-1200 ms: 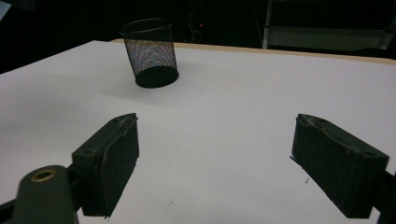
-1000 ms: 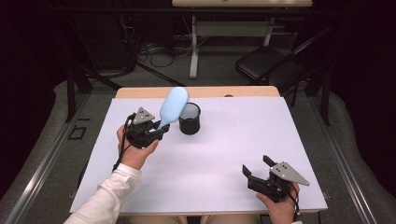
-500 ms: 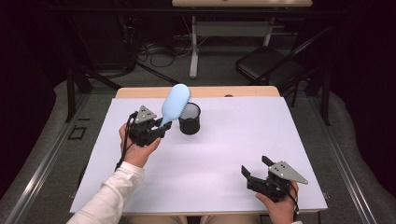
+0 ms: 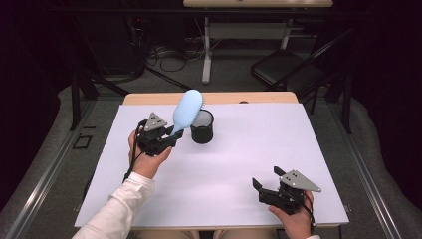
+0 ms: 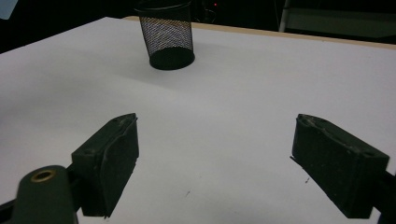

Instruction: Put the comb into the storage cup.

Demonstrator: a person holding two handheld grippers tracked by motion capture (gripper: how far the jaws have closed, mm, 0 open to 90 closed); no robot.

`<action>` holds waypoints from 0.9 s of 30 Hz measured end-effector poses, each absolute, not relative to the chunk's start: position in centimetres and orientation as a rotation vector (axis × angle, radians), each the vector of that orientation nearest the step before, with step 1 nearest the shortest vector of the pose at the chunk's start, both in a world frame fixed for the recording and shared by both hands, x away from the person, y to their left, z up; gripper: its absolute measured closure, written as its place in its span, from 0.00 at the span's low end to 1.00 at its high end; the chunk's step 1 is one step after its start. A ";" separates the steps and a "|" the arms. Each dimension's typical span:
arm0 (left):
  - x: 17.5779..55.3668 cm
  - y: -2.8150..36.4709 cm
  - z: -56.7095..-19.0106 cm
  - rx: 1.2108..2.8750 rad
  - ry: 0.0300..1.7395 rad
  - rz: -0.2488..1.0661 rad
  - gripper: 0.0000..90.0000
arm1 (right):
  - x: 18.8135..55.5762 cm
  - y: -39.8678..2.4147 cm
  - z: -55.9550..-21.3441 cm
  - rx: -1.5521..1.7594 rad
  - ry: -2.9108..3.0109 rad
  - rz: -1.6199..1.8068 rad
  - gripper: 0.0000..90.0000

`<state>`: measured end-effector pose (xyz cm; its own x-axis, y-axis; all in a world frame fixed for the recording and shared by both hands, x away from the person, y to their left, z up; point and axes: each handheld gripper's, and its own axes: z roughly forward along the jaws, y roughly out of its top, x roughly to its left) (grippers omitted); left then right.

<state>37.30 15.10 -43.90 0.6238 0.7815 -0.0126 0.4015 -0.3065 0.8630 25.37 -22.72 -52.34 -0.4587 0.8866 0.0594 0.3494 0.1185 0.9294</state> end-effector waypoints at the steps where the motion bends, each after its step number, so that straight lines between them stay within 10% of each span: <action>1: 37.3 15.1 -43.9 1.927 0.937 0.522 0.77 | 25.4 -22.7 -52.3 1.201 1.883 1.330 0.16; 27: 37.0 15.2 -43.8 1.921 0.946 0.521 0.77 | 28.1 -20.4 -50.5 1.222 2.009 1.311 0.15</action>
<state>36.95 15.22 -43.84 0.6176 0.7863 -0.0178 0.4048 -0.2984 0.8643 28.11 -20.40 -50.51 -0.5091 0.8554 0.0954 0.4319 0.1580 0.8879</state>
